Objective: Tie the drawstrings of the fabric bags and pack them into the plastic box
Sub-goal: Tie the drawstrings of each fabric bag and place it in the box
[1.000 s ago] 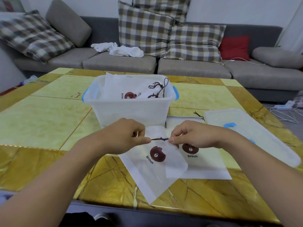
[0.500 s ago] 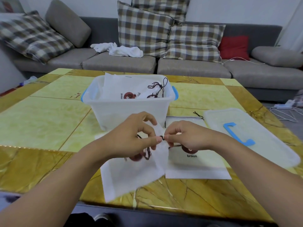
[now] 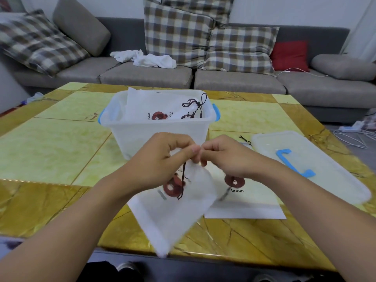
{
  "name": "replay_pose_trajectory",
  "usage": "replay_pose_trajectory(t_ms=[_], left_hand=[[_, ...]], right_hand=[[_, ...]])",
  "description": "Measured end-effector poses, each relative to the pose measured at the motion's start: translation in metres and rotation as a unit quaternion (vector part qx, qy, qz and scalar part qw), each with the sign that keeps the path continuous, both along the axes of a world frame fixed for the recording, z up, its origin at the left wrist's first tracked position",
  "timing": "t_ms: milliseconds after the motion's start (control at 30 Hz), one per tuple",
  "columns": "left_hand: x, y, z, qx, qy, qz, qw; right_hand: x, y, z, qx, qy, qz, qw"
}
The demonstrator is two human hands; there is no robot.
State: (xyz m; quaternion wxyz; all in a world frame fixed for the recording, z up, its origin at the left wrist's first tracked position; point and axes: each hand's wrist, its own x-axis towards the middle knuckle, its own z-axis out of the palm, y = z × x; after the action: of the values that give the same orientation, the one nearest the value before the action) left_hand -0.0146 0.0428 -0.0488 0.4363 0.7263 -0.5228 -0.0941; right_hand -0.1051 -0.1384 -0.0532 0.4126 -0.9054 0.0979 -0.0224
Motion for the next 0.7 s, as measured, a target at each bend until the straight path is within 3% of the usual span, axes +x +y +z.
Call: replay_pose_trajectory(t_ms=[100,300,500,700], left_hand=[[0.004,-0.003,-0.001,-0.045,0.019,0.055,0.997],[0.005,-0.006,-0.005,-0.012,0.113,0.054,0.992],[0.003,-0.009,-0.004,-0.034,0.153,0.092,0.983],[0.003,-0.009,0.0,-0.026,0.205,0.079,0.975]], right_hand=[[0.0,-0.003,0.009,0.017,-0.055,-0.019,0.998],[-0.002,0.003,0.013,0.123,-0.085,0.012,0.989],[-0.002,0.009,0.014,0.066,-0.165,0.015,0.984],[-0.002,0.006,0.015,0.101,-0.195,-0.007,0.976]])
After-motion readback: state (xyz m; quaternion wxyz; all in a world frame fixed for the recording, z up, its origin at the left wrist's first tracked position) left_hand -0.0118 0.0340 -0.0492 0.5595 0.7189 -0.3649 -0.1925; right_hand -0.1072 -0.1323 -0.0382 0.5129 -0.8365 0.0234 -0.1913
